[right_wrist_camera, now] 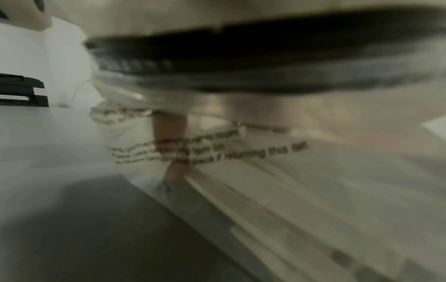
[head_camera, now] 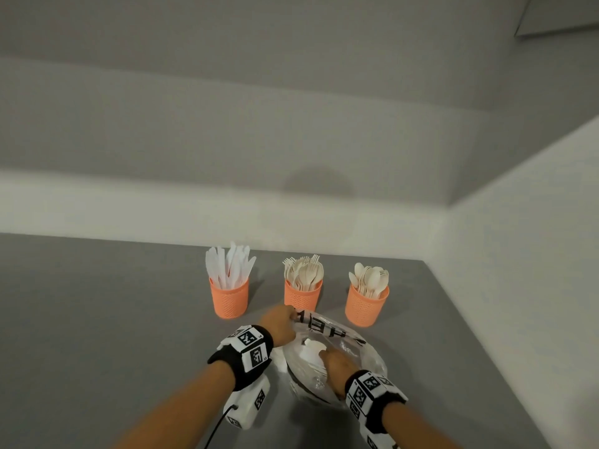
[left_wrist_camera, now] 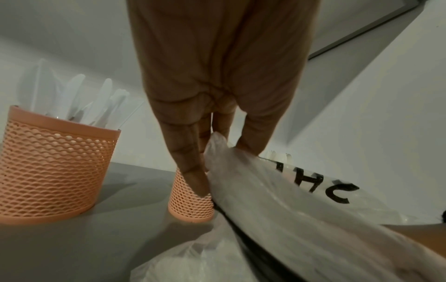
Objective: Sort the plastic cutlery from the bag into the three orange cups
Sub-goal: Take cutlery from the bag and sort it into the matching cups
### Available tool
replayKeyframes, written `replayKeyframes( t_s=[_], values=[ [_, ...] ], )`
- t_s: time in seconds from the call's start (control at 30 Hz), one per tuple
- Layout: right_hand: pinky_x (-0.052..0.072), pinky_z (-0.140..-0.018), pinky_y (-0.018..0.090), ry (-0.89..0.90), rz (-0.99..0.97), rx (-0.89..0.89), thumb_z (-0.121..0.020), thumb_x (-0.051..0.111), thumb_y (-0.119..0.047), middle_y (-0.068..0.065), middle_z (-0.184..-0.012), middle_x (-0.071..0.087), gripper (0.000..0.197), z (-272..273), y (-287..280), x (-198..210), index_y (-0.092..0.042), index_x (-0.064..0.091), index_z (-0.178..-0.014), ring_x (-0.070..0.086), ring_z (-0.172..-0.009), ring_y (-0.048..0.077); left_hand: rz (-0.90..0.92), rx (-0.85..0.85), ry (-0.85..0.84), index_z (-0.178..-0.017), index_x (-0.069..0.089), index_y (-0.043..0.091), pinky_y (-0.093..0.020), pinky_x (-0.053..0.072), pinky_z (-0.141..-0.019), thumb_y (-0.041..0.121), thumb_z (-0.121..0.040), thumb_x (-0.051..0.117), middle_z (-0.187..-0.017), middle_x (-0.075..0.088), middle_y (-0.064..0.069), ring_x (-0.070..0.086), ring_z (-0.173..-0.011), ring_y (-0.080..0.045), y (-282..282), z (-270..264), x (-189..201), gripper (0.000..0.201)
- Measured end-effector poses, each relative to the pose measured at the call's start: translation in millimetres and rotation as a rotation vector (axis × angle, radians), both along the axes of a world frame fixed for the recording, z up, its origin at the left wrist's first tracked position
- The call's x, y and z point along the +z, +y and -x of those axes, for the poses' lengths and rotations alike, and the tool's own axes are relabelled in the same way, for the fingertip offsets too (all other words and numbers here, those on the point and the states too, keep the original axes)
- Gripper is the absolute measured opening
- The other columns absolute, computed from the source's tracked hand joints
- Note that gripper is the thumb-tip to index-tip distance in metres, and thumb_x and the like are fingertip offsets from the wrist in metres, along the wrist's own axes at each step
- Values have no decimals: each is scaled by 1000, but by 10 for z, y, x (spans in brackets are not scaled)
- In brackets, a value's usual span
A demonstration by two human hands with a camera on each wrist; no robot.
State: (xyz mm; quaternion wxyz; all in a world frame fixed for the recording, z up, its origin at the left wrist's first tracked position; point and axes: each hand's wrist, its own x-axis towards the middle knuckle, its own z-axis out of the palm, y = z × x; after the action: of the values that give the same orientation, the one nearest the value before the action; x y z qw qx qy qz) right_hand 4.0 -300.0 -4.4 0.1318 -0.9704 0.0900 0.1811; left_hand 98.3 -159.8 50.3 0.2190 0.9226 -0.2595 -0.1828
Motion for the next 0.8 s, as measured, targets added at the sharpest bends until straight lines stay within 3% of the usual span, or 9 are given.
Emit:
replayKeyframes(
  t_s=[0.13,0.33,0.5,0.63,0.8],
  values=[
    [34,-109,34,-30,-126,-59,-93,49,-12,13,-140,45,46,-35,-49,-56,-7,39,-138,43,-129,28,9,2,8,-117,53,5,-29,42,-92,7,-83,55,-124,55,-12,53,-114,-26,3,-25,-11,34],
    [39,-103,31,-9,-161,-123,-86,61,-21,9,-130,57,45,-94,-85,-46,-12,53,-129,52,-121,26,16,21,48,-120,51,6,-27,42,-90,7,-84,54,-125,54,-12,52,-114,-26,21,-66,1,36],
    [39,-103,34,11,-153,-105,-88,56,-31,6,-128,58,41,-98,-152,-104,-17,53,-126,52,-119,24,18,23,90,-117,52,6,-24,45,-69,5,-84,52,-121,57,-14,53,-91,-21,34,-71,-2,33],
    [38,-104,36,70,-61,-79,-89,54,-18,11,-134,51,46,-42,-122,8,-12,43,-134,48,-123,29,16,44,110,-114,52,6,-27,45,-66,2,-83,51,-111,57,-13,53,-84,-22,15,-52,-27,31],
    [43,-94,42,96,15,12,-93,45,-7,24,-126,53,39,-75,31,38,-4,43,-131,52,-114,39,41,28,120,-107,53,5,-30,52,-69,-2,-80,51,-105,55,-15,53,-83,-24,-36,16,-77,27]
  ],
)
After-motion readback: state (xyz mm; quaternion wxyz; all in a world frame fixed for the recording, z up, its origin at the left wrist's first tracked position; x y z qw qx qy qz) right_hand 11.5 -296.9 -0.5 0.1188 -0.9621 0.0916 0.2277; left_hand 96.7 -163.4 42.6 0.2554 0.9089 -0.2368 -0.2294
